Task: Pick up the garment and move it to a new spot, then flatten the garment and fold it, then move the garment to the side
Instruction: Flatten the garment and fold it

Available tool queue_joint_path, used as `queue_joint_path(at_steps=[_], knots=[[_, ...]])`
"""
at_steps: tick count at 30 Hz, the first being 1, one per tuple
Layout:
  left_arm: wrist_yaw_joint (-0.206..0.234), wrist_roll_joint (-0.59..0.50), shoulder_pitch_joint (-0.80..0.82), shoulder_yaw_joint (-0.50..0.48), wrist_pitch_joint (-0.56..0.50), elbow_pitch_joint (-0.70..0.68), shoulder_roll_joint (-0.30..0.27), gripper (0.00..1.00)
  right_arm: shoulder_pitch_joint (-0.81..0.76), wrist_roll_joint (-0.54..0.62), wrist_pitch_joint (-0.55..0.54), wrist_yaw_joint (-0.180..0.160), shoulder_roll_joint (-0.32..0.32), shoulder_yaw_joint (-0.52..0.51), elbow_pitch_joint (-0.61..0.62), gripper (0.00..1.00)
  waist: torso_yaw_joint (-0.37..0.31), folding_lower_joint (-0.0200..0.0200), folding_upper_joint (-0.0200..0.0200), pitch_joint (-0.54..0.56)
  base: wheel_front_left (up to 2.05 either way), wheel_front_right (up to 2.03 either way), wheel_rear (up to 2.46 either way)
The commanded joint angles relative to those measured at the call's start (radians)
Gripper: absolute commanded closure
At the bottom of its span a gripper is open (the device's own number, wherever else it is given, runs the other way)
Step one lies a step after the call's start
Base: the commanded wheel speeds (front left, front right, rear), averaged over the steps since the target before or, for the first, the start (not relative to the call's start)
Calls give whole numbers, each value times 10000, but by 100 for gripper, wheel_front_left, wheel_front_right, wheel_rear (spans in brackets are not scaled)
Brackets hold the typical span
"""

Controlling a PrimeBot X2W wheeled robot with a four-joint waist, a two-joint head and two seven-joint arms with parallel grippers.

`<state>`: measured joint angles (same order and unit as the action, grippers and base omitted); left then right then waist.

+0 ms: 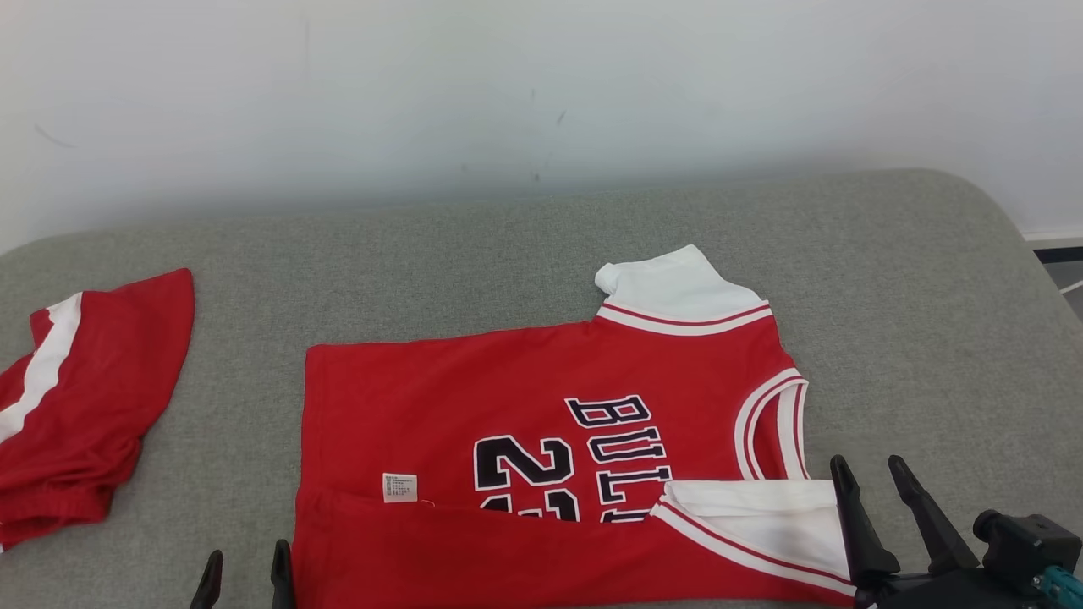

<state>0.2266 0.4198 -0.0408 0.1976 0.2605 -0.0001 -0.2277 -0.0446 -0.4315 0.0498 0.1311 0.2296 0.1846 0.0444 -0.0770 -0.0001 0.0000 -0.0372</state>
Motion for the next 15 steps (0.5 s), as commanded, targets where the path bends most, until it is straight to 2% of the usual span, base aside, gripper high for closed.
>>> queue_joint_path(at_steps=[1, 9, 15], knots=[[-43, -268, -192, -118, 42, -36, 96, 0, 60, 149, 193, -7, 38, 72, -51, 0, 27, 1, 0, 21, 0, 0, 0], [-553, -791, -5, -559, 45, 236, 413, 0, 220, 588, 492, -7, -93, 292, -197, 0, 62, 1, 0, -72, 0, 0, 0], [-1042, -732, 861, -507, 16, 742, 223, 0, 682, 599, 511, -7, -125, 581, -273, 0, -54, 1, 0, -366, 0, 0, 0]])
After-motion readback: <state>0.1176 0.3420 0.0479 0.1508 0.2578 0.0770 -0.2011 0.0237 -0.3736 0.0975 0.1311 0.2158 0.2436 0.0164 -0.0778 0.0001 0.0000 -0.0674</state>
